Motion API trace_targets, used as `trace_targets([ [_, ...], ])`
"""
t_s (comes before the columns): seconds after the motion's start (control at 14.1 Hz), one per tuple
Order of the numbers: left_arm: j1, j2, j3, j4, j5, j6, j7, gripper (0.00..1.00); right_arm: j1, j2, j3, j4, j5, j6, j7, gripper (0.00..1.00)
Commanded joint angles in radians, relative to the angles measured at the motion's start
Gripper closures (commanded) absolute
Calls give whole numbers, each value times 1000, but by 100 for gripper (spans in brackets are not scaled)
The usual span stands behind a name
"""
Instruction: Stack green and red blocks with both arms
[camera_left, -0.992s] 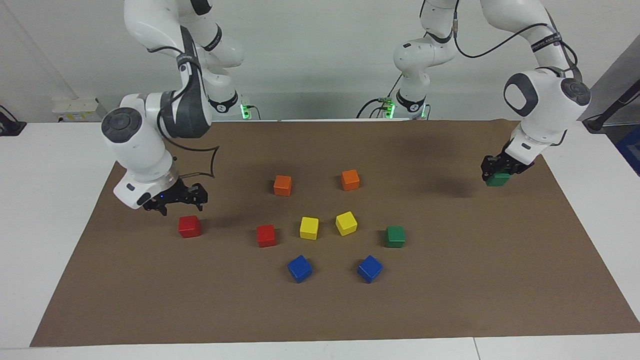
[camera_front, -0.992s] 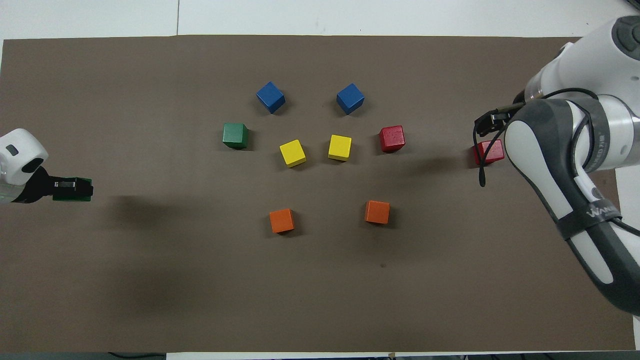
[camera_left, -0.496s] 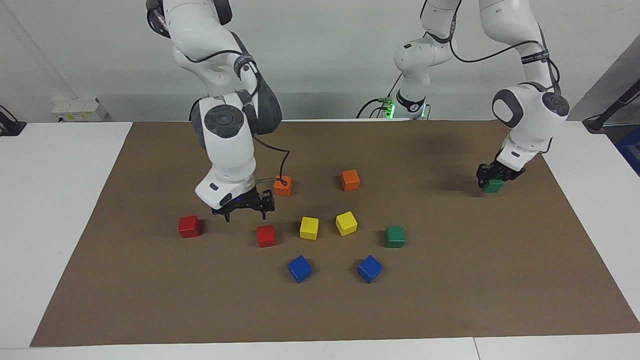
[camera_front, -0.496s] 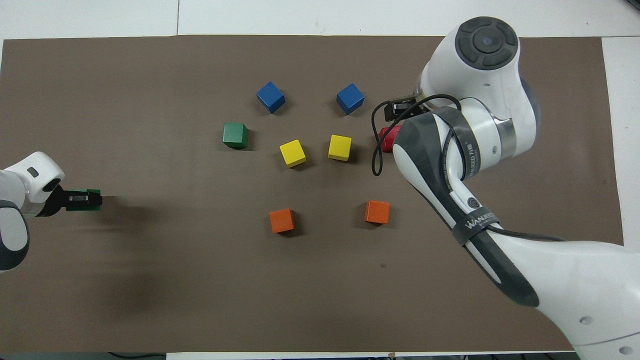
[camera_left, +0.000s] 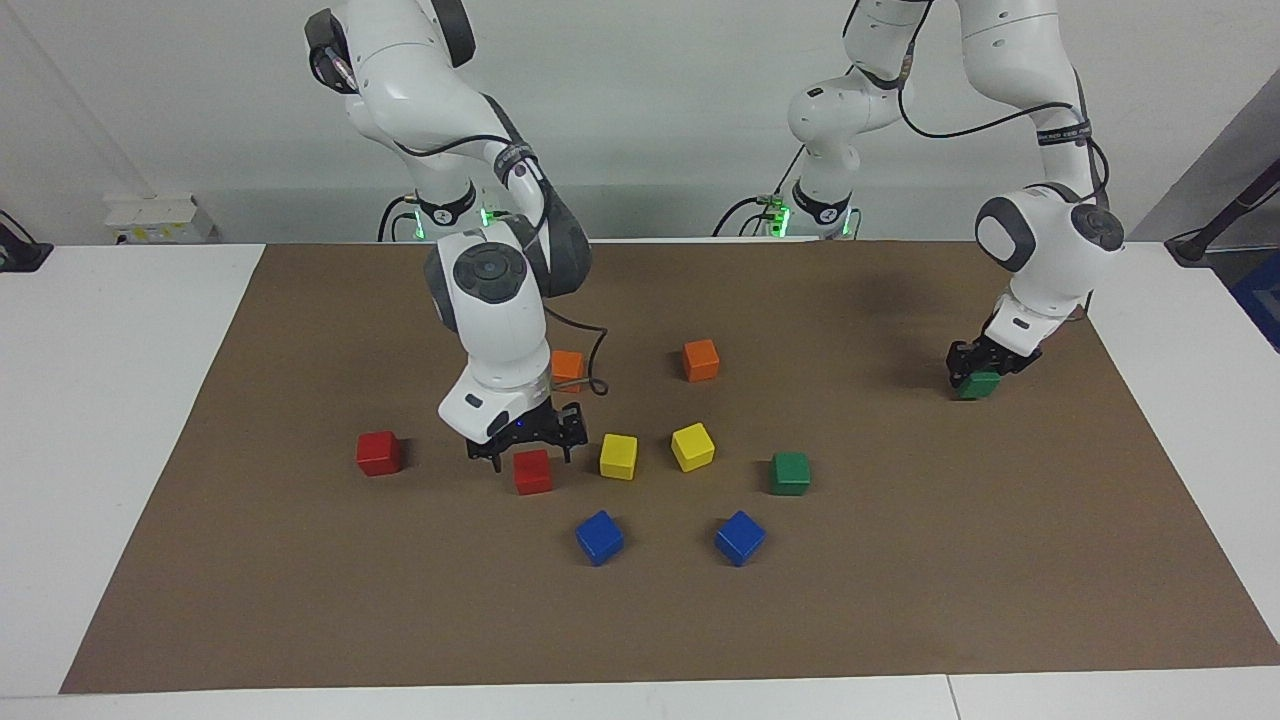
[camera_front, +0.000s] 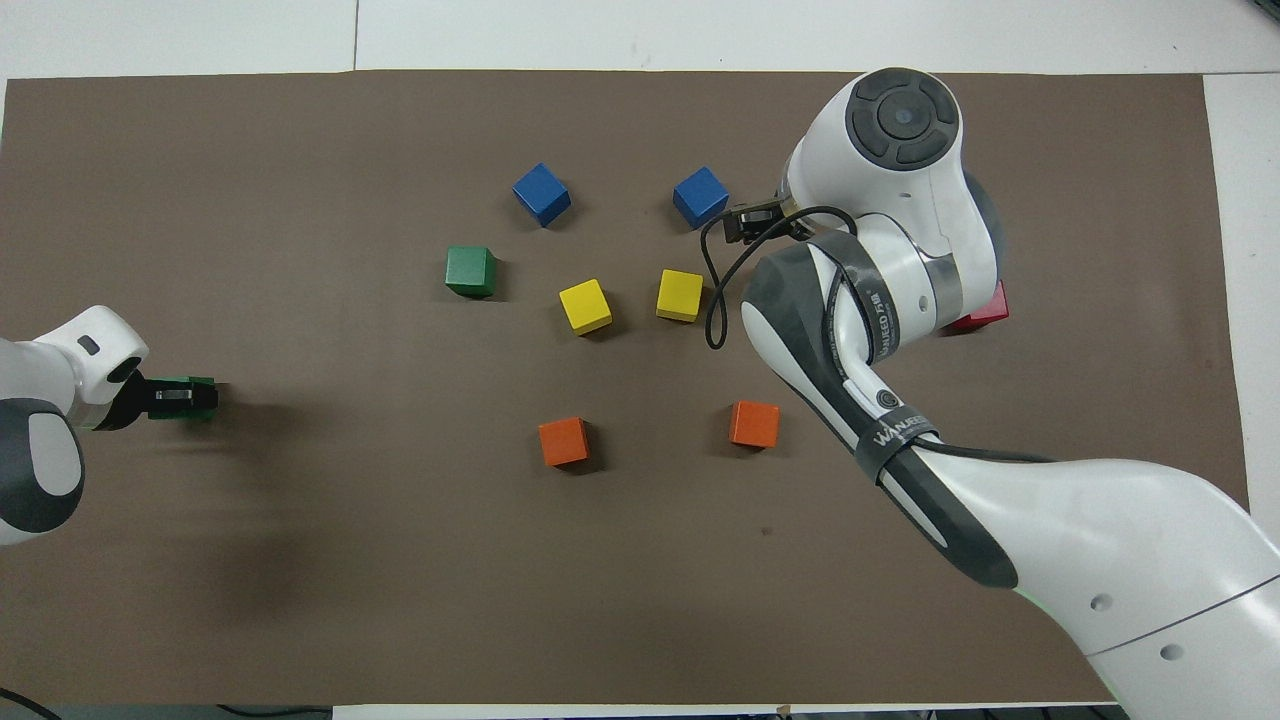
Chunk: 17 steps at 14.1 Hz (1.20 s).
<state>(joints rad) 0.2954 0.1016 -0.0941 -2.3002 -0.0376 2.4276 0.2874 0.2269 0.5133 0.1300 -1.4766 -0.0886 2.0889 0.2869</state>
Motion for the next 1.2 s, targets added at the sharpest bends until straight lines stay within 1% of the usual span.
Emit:
trace_targets([
  [0.0,14,10,-10,-7,-5,25,13,100,-27,-2,8,-52,26,45,-11,0],
  [0.21,16,45,-10,4,-5,25,12,100,-44,-25,8,-132,26,89,-41,0],
  [0.43,18,49,-10,16,-2,8,18,100,-46,-30,8,-171,26,120,-43,0],
  [0.5,16,49,-10,30,-2,-8,16,61,-44,-29,8,-175,26,122,-43,0],
  [0.57,15,46,-10,33,-2,-15,16,1,-37,-25,8,-177,26,122,-40,0],
  [0.71,7,35,-10,77,-1,-79,18,0,-32,-28,8,-204,26,152,-38,0],
  [0.78,4,32,-10,115,-1,-132,16,0,-32,-33,8,-233,26,181,-38,0],
  [0.99,-15,29,-12,258,1,-293,15,0,-29,-30,8,-249,24,189,-38,0],
  [1.06,-21,23,-10,275,4,-323,16,0,-29,-30,8,-257,24,200,-38,0],
  [1.13,-22,10,-12,281,8,-335,16,0,-31,-32,6,-272,23,215,-38,6],
])
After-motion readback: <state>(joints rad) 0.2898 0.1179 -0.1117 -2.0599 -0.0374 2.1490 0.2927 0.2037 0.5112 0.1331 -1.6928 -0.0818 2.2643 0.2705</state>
